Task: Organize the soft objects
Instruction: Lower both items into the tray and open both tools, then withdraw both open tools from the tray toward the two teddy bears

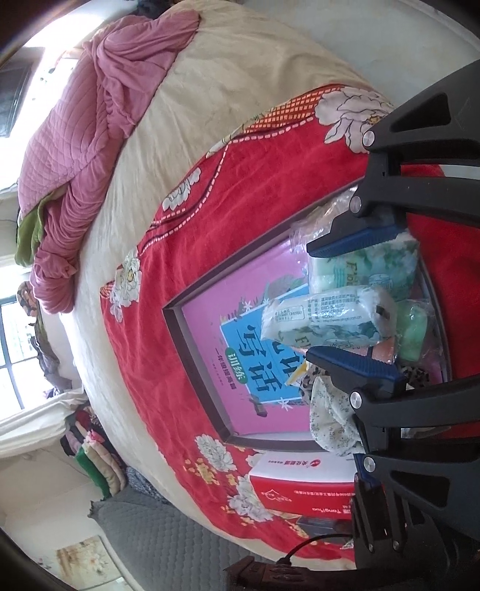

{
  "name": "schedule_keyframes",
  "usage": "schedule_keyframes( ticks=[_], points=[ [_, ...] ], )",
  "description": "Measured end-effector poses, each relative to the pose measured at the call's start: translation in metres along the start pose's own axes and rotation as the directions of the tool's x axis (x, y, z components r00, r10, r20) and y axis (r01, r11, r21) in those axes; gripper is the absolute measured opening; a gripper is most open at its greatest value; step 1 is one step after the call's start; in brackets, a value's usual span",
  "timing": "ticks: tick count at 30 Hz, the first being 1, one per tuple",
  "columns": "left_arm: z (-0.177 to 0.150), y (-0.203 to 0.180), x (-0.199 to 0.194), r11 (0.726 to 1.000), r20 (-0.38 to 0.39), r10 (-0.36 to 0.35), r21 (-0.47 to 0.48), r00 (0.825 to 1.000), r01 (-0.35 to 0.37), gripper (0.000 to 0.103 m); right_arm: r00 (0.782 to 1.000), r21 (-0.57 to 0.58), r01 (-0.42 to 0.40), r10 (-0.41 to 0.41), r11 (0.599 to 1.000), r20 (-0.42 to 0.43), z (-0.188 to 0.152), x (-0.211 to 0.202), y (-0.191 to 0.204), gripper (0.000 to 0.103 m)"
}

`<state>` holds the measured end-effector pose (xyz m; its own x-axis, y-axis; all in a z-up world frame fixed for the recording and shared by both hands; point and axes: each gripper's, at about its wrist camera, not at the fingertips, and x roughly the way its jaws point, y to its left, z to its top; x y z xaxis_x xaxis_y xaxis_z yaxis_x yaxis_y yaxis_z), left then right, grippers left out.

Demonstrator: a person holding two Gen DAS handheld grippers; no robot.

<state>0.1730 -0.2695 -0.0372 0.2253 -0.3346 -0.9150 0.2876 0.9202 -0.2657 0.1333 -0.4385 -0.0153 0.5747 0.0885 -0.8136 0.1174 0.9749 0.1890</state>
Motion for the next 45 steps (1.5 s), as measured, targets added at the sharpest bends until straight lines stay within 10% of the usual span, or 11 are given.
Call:
schedule_keyframes(
  ticks=[14,45],
  points=[
    [-0.006,0.003,-0.010,1.000,0.008,0.011,0.013,1.000,-0.011,0.053,0.998,0.048,-0.027,0.024,0.998,0.056,0.007,-0.032,-0.005,0.057],
    [-0.031,0.001,-0.091,0.998,0.157,0.031,0.041,0.987,-0.038,0.075,0.987,0.026,-0.005,0.000,1.000,0.161,0.005,-0.093,0.015,0.071]
  ],
)
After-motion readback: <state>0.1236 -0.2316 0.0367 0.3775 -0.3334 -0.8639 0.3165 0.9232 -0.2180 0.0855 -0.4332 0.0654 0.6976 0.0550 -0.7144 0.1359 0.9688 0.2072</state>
